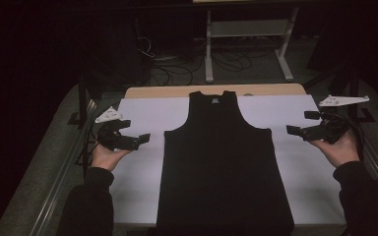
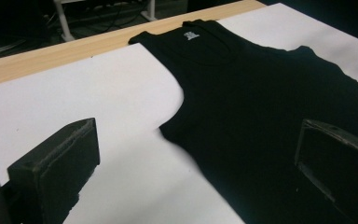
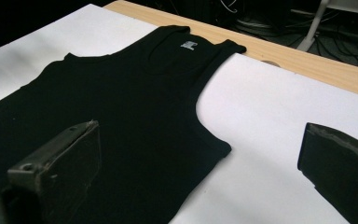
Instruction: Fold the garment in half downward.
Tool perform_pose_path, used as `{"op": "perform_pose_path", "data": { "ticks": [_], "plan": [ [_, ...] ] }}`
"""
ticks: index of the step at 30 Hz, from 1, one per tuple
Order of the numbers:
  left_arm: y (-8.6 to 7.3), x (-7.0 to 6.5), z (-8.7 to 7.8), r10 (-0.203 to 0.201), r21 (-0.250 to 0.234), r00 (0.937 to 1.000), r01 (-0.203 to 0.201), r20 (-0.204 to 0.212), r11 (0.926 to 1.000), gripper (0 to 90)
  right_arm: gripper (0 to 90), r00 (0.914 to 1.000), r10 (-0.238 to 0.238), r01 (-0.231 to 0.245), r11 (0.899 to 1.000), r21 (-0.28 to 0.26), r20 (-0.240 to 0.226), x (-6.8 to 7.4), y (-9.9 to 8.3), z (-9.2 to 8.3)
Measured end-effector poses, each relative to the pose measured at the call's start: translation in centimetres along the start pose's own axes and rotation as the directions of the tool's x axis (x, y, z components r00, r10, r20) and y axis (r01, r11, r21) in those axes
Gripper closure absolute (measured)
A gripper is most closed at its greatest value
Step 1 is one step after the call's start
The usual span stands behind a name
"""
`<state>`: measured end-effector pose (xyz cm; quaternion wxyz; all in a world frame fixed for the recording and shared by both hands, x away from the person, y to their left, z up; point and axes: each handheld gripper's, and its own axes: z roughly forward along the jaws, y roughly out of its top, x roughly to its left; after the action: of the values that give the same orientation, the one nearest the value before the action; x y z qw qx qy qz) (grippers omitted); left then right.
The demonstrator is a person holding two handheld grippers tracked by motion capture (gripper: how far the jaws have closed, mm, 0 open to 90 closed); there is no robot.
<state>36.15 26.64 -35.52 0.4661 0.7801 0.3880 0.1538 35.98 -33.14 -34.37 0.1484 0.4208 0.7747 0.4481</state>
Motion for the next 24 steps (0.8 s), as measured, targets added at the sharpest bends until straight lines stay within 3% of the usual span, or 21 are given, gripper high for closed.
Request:
{"op": "perform_pose_path", "data": {
  "ticks": [9, 24],
  "plan": [
    [0.4, 0.4, 1.8, -0.011, 0.032, 0.9998, 0.010, 0.016, 0.9994, 0.0, 0.0, 1.0000, 0.007, -0.007, 1.000, 0.029, 0.004, -0.8, 0.2, 1.4],
    [1.1, 1.2, 4.3, -0.050, 0.045, 0.9983, 0.049, 0.030, 0.9978, 0.0, 0.0, 0.9992, 0.039, -0.040, 0.995, 0.089, 0.009, -2.1, 0.3, 3.8]
  ]
}}
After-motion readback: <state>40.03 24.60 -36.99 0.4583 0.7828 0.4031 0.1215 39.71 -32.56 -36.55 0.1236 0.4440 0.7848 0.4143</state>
